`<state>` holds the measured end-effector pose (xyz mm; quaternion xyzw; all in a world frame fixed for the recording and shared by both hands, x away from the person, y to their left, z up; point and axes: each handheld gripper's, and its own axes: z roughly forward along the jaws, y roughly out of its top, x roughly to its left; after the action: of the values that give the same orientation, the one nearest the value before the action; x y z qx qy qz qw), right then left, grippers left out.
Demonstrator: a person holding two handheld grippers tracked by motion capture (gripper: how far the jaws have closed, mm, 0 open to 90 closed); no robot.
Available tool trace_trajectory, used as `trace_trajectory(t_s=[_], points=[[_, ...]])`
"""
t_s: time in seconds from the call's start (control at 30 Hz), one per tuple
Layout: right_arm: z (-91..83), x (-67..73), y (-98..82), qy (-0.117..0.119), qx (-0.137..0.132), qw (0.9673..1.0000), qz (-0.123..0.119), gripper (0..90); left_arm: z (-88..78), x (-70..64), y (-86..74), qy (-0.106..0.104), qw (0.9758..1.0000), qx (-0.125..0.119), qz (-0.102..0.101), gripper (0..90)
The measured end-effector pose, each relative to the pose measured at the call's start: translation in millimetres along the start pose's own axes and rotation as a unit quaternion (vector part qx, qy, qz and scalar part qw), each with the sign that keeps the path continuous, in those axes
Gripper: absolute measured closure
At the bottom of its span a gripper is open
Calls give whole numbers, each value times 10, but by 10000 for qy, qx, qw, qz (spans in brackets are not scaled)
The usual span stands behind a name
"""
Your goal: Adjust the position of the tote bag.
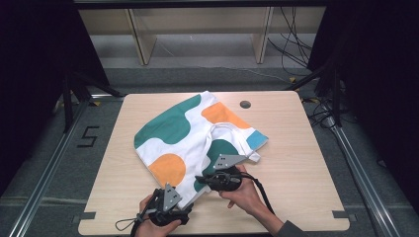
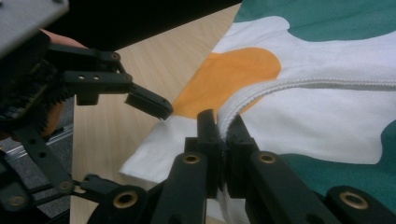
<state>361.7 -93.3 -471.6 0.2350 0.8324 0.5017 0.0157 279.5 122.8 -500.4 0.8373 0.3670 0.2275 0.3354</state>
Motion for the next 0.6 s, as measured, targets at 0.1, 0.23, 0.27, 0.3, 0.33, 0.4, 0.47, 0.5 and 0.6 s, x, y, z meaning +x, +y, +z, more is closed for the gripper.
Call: trace_trajectory(t_s=[0.1,0.23,0.27,0.3,0.33,0.4,0.47,0.5,0.6], points=[[2,24,3,20,-52,10000,-40,880,22,29,19,42,10000,58,68,263],[30,53,-6,10,-62,10000,-77,879,-16,123,-31,-82,9998,-98,-142,391],[32,51,-11,4,-38,9999,-128,879,-28,135,-38,-88,9996,-192,-181,468],[44,62,-18,-39,-57,9999,-146,879,-56,159,-39,-145,9996,-221,-135,500],[53,68,-23,-19,-30,9999,-160,879,-62,173,-48,-202,9992,-291,-203,535],[74,70,-24,-8,-53,9996,-283,879,-86,206,-58,-229,9996,-156,-53,625],[87,101,-30,-9,-30,9997,-254,876,-88,206,-64,-257,9994,-238,-16,764],[94,108,-33,-12,-22,9996,-273,869,-89,197,-65,-193,9995,-240,71,789],[115,103,-32,-58,43,9994,-346,712,-125,219,-77,-134,9989,-131,421,855]])
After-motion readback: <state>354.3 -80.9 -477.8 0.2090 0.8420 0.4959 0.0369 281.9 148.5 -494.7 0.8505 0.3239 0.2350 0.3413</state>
